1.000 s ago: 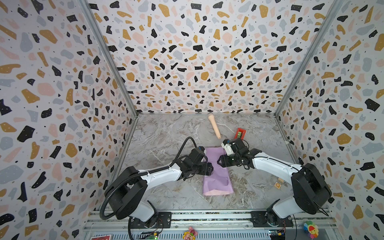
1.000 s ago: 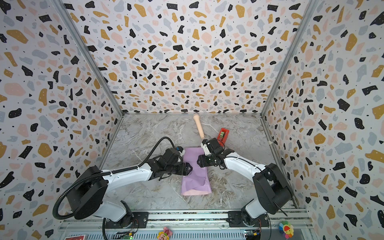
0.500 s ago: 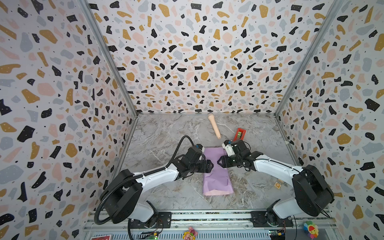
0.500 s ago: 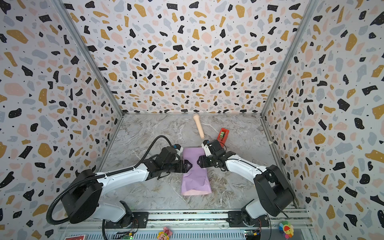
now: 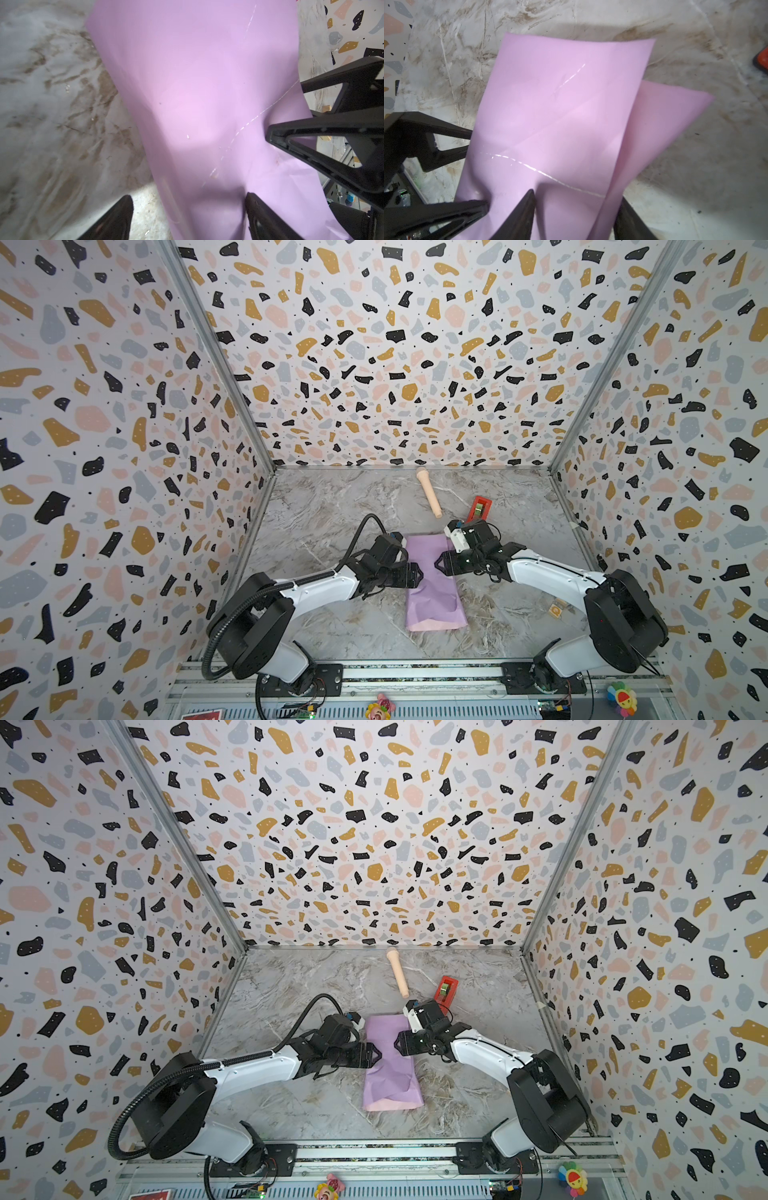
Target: Wrap the gift box in paper
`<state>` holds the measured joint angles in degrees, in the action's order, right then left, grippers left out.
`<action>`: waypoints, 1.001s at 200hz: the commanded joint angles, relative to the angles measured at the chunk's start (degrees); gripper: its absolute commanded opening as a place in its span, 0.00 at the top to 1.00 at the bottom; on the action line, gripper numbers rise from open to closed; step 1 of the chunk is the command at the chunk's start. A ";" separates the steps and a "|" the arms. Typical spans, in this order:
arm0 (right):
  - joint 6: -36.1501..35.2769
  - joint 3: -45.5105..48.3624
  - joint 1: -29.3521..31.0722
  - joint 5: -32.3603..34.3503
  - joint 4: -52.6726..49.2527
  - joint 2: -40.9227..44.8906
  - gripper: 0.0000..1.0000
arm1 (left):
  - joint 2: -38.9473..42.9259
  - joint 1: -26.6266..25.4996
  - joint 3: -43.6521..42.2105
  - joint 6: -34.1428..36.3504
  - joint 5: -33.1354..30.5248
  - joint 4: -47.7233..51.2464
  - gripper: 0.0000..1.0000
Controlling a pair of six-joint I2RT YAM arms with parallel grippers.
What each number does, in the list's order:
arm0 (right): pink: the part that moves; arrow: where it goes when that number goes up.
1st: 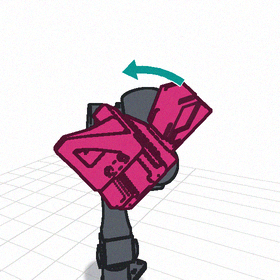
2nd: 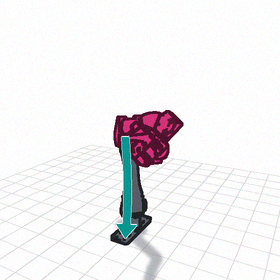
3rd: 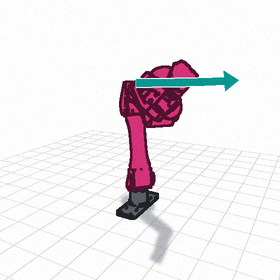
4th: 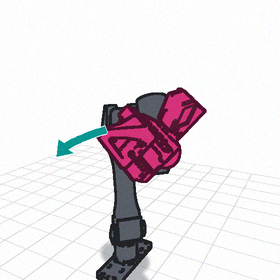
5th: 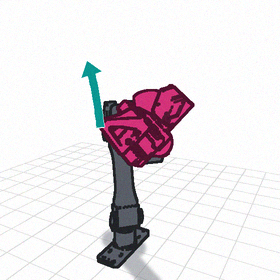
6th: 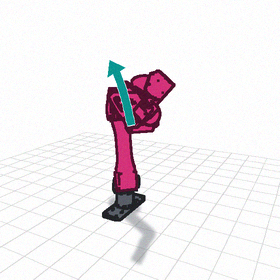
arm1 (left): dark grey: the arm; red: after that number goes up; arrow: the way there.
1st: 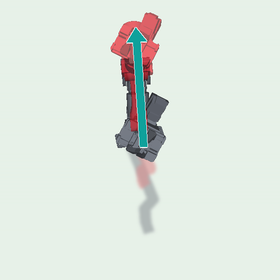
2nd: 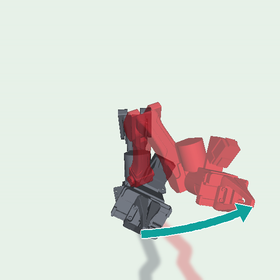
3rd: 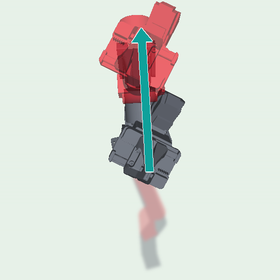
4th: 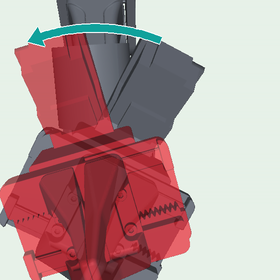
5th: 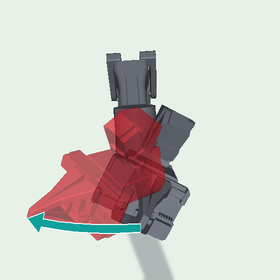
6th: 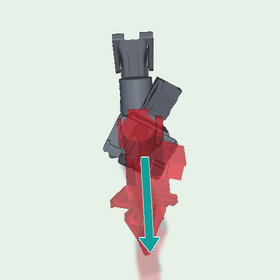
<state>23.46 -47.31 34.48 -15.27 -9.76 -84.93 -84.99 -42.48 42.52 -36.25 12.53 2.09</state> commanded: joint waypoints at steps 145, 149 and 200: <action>-0.21 -5.87 2.67 4.20 -12.23 1.35 0.23 | -1.07 -0.32 -1.50 3.56 -2.78 4.24 0.17; -0.10 -5.94 2.75 4.26 -12.14 1.14 0.23 | -1.06 -0.31 -1.48 3.63 -2.82 4.24 0.17; 0.15 -7.63 4.74 5.49 -12.74 -0.49 0.30 | 0.11 -0.30 -0.82 2.99 -2.58 4.12 0.16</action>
<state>23.07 -52.75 38.26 -11.42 -20.25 -85.49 -84.93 -42.54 42.50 -34.04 11.75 1.83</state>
